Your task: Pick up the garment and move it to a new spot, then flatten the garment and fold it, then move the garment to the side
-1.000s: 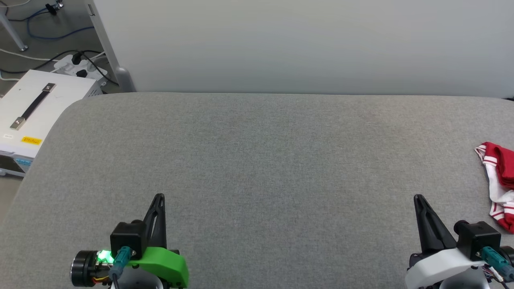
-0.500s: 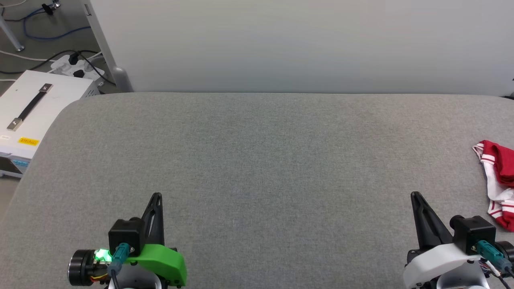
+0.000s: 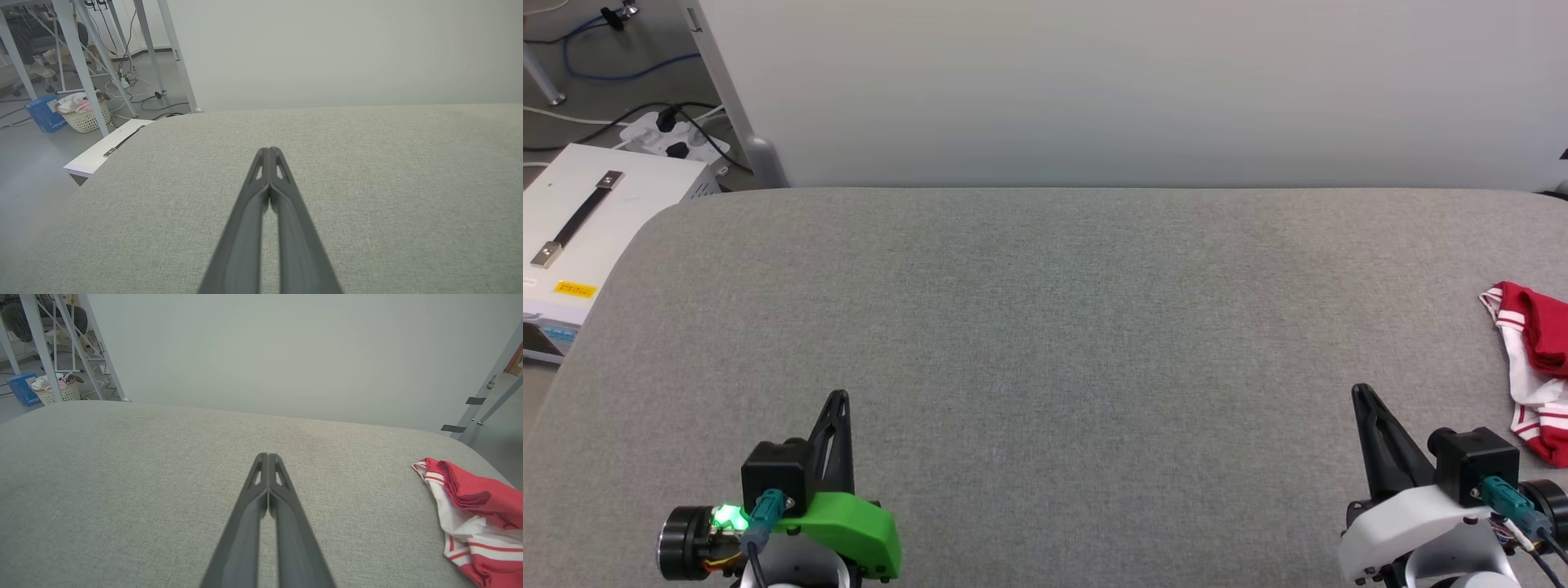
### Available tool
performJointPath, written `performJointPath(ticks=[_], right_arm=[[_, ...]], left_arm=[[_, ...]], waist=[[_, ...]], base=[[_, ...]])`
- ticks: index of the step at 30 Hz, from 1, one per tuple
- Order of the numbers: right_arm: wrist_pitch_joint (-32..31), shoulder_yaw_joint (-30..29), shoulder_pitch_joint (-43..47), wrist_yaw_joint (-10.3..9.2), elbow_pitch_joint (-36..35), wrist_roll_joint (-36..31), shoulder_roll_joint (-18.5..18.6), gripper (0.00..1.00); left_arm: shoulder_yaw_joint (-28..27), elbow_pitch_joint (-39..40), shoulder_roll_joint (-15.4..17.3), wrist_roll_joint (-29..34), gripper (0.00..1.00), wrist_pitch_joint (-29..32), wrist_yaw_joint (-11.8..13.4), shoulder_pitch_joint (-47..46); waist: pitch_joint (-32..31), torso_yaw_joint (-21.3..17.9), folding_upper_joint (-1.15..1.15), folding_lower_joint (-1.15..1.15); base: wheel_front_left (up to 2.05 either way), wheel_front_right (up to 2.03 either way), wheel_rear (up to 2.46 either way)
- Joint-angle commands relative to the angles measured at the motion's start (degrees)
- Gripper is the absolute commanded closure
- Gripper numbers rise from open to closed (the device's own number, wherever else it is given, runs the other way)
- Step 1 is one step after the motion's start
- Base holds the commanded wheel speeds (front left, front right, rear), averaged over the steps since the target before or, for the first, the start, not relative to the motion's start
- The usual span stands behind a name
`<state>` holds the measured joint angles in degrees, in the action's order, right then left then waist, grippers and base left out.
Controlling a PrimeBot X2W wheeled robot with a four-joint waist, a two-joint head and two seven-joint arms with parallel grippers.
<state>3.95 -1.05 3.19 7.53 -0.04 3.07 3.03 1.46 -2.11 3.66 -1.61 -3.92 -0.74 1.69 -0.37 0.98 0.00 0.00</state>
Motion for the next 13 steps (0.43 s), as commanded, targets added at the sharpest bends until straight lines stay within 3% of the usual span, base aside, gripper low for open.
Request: performJointPath(ticks=[1, 13], right_arm=[[-0.40, 0.19, -1.22, -0.03, 0.03, -0.62, -0.07, 1.00], [-1.78, 0.52, -1.99, -0.04, 0.03, -1.58, -0.10, 1.00]], left_arm=[[-0.29, 0.43, -0.29, 0.58, 1.00, 0.39, 0.29, -1.21], [-0.75, 1.09, -0.49, 0.98, 1.00, 1.77, 0.47, -1.40]], waist=[[0.02, -0.04, 0.00, 0.00], [0.15, -0.41, 0.00, 0.00]], base=[[0.00, 0.00, 0.00], [0.00, 0.00, 0.00]])
